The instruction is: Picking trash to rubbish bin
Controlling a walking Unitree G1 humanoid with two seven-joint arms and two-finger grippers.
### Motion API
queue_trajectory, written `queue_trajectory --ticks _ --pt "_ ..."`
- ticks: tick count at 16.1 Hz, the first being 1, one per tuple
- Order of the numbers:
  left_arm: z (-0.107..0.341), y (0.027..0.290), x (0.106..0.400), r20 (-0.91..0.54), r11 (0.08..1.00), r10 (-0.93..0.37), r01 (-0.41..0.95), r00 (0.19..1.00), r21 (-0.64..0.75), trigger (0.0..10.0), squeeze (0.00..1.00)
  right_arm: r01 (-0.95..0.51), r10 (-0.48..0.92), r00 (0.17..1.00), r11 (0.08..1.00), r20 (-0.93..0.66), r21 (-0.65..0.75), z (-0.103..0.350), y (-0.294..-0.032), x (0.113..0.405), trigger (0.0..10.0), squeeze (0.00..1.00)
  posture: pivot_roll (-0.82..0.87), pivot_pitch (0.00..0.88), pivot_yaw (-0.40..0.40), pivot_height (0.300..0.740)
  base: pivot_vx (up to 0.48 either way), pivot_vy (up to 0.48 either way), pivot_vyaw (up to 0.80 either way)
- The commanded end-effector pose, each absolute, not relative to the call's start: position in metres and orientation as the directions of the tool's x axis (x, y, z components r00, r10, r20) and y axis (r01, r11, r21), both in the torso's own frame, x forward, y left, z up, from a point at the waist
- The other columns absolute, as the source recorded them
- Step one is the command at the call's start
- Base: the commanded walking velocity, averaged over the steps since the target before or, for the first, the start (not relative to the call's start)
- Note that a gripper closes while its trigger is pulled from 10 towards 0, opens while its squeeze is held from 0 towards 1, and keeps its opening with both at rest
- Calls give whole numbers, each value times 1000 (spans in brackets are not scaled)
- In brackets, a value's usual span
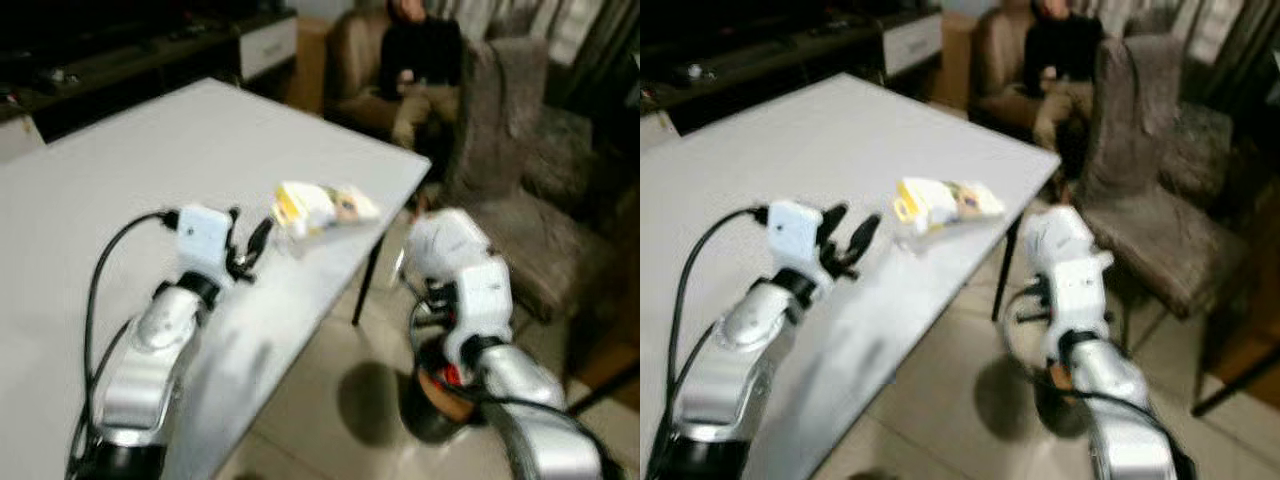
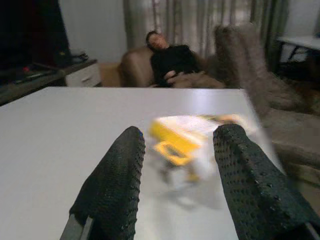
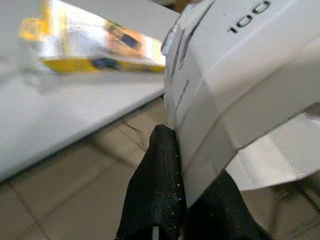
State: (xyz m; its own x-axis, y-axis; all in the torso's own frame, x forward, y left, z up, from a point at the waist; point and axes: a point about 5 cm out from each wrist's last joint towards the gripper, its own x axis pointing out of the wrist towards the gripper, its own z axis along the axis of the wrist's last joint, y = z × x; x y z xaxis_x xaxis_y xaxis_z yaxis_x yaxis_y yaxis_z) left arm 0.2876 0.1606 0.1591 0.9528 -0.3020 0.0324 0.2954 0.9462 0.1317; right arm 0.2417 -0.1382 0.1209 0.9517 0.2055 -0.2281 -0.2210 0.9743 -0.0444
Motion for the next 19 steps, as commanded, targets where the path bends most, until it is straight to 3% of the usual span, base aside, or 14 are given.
queue_trajectory --ticks 1,8,11,12,16,19 --pt "160 155 291 39 940 -326 319 945 120 10000 0 -189 168 959 980 -228 -71 121 -148 241 10000 0 -30 17 -33 740 379 0 0" --pt "149 154 295 16 939 -342 342 939 39 10000 0 -169 149 958 984 -246 -60 116 -150 233 10000 0 -43 1 -20 740 376 0 0" --pt "140 161 307 7 953 -294 294 956 -74 10000 0 -192 174 955 980 -240 -53 116 -145 232 10000 0 -52 0 -11 740 0 0 0" --pt "137 166 311 -10 954 -273 269 962 -131 10000 1000 -204 190 954 978 -230 -41 117 -143 231 10000 0 -54 0 -8 740 0 0 0" --pt "116 196 321 -77 945 -132 102 988 -312 10000 1000 -224 215 954 974 -208 -22 119 -139 228 10000 0 -57 0 10 740 0 0 0" --pt "115 198 324 -31 905 -150 125 988 -406 10000 1000 -231 222 955 973 -197 -21 121 -138 227 10000 0 -62 5 16 740 0 0 0"
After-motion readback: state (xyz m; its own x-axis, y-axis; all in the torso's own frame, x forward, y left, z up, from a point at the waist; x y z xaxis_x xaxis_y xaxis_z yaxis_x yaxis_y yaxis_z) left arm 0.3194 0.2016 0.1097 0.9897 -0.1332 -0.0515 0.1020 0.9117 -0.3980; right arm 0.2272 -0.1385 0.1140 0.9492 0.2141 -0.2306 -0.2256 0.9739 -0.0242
